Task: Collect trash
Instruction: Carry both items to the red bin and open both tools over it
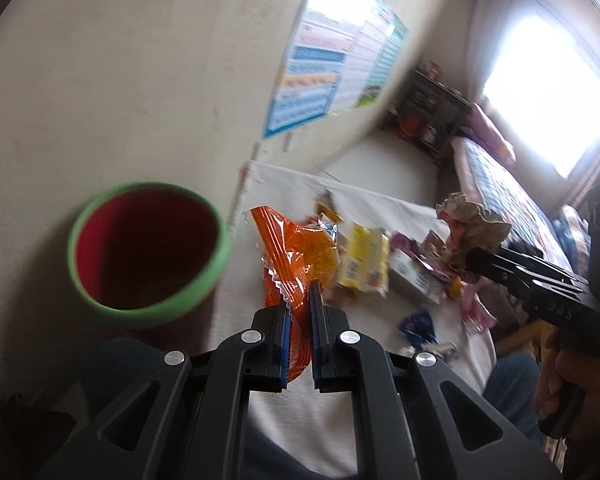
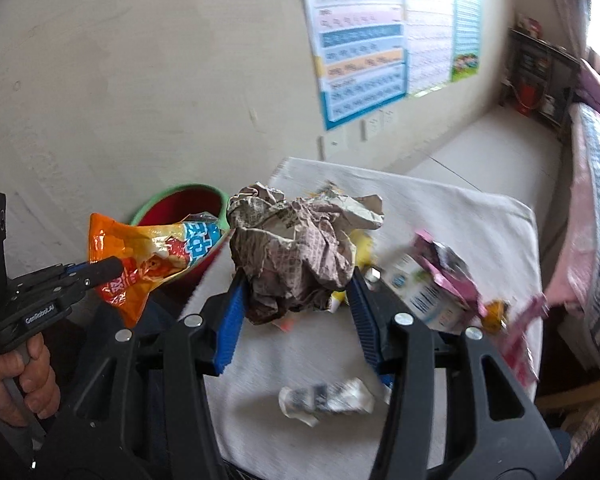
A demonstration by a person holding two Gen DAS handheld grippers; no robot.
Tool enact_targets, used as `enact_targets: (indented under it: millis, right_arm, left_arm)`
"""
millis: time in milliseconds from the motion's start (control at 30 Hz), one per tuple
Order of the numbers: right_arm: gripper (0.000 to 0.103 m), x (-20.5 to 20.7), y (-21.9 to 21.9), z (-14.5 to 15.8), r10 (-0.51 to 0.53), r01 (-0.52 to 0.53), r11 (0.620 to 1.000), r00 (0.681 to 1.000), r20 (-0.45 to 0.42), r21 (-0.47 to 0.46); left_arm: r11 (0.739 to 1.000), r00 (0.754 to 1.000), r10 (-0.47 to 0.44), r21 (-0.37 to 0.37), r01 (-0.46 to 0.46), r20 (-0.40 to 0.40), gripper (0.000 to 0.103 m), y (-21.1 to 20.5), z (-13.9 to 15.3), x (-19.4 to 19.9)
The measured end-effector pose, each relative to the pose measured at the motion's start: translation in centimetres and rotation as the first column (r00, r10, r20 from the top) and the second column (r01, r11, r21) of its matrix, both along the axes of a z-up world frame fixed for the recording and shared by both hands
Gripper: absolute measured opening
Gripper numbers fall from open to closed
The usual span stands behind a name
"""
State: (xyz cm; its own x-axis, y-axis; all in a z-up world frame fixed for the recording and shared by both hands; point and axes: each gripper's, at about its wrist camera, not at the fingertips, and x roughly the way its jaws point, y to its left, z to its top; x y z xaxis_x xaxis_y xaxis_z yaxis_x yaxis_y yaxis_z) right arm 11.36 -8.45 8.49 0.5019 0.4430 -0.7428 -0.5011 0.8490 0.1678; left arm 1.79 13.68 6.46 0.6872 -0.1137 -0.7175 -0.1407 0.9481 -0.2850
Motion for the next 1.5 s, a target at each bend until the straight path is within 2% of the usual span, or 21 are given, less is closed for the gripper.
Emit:
enact_targets:
  millis: [133, 367, 667, 1100, 1300, 1500]
  right_arm:
    - [0.048, 0.7, 4.3, 0.2, 0.074, -0.074, 0.997, 0.997, -0.014, -0.001]
    - [0.048, 0.8, 13.3, 1.6, 0.229, -0.229, 0.973, 0.973, -0.010, -0.021]
    - [0.048, 2.9, 19.5, 1.8, 0.264, -0.264, 0.964, 0.964, -0.025, -0.012]
    - [0.048, 6.4, 25.7, -1.1, 0.295, -0.299, 0.953, 0.952, -0.079, -0.044]
    - [0.048, 7.2, 26.7, -2.6, 0.298, -0.305, 0.950, 0.949, -0.101, -0.062]
    - [0.048, 7.8, 27.2, -4.4, 0.293, -0.305, 0.949, 0.947, -0.135, -0.077]
  left_arm:
    - [0.998, 0.998, 0.066, 0.012, -0.066, -0.008, 0.005, 3.2, 0.5, 0.1]
    - [0.984, 0.984, 0.177, 0.008, -0.177, -0.010, 0.005, 9.2, 1.6, -0.5]
    - [0.975, 0.975, 0.221, 0.009, -0.221, -0.028, 0.005, 14.7, 1.9, -0.6]
    - [0.968, 0.966, 0.248, -0.014, -0.250, -0.066, 0.006, 19.1, -0.5, 2.3]
    - [0.961, 0.957, 0.269, -0.028, -0.273, -0.113, 0.006, 20.8, -2.7, 3.5]
    - [0.960, 0.955, 0.272, -0.039, -0.278, -0.120, 0.006, 21.3, -3.5, 4.3]
